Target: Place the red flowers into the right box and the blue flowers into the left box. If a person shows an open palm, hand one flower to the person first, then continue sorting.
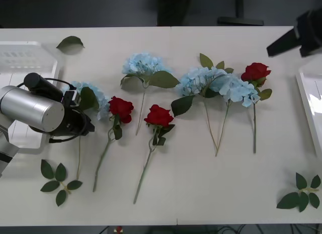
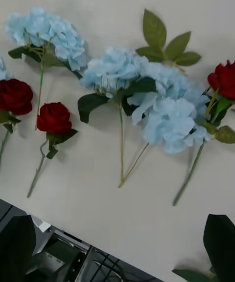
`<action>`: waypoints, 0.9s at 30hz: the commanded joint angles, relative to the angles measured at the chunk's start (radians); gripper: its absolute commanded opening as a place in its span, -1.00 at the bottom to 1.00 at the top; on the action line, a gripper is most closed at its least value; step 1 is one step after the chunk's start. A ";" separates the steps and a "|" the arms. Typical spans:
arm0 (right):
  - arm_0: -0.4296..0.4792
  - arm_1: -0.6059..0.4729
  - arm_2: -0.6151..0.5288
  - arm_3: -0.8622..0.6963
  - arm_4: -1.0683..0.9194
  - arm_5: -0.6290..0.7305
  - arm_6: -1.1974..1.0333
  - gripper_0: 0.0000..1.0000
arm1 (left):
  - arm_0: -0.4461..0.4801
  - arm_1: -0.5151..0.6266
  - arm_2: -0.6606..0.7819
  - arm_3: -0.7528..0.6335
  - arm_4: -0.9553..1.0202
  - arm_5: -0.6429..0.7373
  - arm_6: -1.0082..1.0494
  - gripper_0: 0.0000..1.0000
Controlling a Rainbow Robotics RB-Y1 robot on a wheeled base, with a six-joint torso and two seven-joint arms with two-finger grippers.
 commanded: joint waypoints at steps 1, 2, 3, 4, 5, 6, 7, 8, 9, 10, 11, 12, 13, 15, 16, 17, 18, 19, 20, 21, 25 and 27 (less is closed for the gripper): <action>0.169 0.000 0.020 -0.073 0.017 -0.092 -0.030 1.00 | 0.007 -0.001 0.002 -0.009 -0.009 0.003 0.003 -0.75; 0.202 0.015 0.020 -0.073 0.031 -0.104 -0.026 1.00 | 0.007 -0.001 0.002 -0.009 -0.011 0.003 0.003 -0.98; 0.219 0.029 0.020 -0.073 0.051 -0.106 -0.023 1.00 | 0.006 -0.001 0.002 -0.011 -0.012 0.003 0.006 -0.99; 0.238 0.051 0.022 -0.077 0.086 -0.106 -0.020 1.00 | 0.006 -0.001 0.002 -0.009 -0.016 0.003 0.005 -1.00; 0.251 0.068 0.023 -0.079 0.112 -0.106 -0.017 1.00 | 0.006 -0.001 0.002 -0.011 -0.019 0.003 0.006 -1.00; 0.264 0.084 0.026 -0.079 0.141 -0.107 -0.014 1.00 | 0.006 -0.001 0.002 -0.009 -0.020 0.006 0.008 -1.00; 0.268 0.106 0.037 -0.077 0.180 -0.106 -0.010 1.00 | 0.006 -0.001 0.002 -0.011 -0.025 0.007 0.006 -1.00; 0.273 0.117 0.046 -0.079 0.209 -0.107 -0.009 1.00 | 0.006 -0.001 0.002 -0.009 -0.028 0.009 0.006 -1.00; 0.273 0.129 0.059 -0.077 0.241 -0.107 -0.007 1.00 | 0.006 -0.001 0.002 -0.009 -0.028 0.007 0.008 -1.00; 0.273 0.143 0.077 -0.076 0.280 -0.107 -0.009 1.00 | 0.006 0.000 0.002 -0.009 -0.031 0.007 0.009 -1.00; 0.273 0.150 0.085 -0.073 0.301 -0.107 -0.007 1.00 | 0.006 -0.001 0.002 -0.009 -0.032 0.009 0.009 -1.00; 0.273 0.169 0.098 -0.065 0.339 -0.109 -0.007 1.00 | 0.006 -0.001 0.002 -0.009 -0.034 0.009 0.011 -1.00; 0.274 0.187 0.106 -0.054 0.375 -0.113 -0.006 1.00 | 0.006 -0.001 0.002 -0.009 -0.039 0.009 0.011 -1.00; 0.274 0.216 0.117 -0.034 0.421 -0.118 -0.001 1.00 | 0.006 -0.001 0.002 -0.009 -0.037 0.009 0.014 -1.00; 0.274 0.233 0.124 -0.017 0.451 -0.122 0.002 1.00 | 0.004 -0.001 0.002 -0.011 -0.039 0.009 0.016 -1.00; 0.274 0.244 0.131 -0.007 0.474 -0.125 0.006 1.00 | 0.004 -0.001 0.002 -0.009 -0.039 0.009 0.019 -1.00; 0.274 0.253 0.135 0.006 0.496 -0.132 0.010 1.00 | 0.003 -0.001 0.003 -0.012 -0.039 0.009 0.019 -1.00; 0.274 0.262 0.144 0.018 0.516 -0.141 0.013 1.00 | 0.001 -0.001 0.009 -0.017 -0.039 0.010 0.022 -1.00; 0.273 0.273 0.152 0.035 0.539 -0.156 0.017 1.00 | 0.000 -0.001 0.022 -0.028 -0.040 0.024 0.023 -1.00; 0.273 0.284 0.157 0.050 0.557 -0.170 0.020 1.00 | 0.000 -0.001 0.035 -0.043 -0.039 0.044 0.023 -1.00; 0.273 0.321 0.201 0.101 0.680 -0.221 0.036 1.00 | -0.003 -0.001 0.135 -0.144 -0.028 0.173 0.037 -1.00; 0.268 0.333 0.221 0.128 0.712 -0.250 0.040 1.00 | -0.011 -0.001 0.181 -0.169 -0.026 0.217 0.042 -1.00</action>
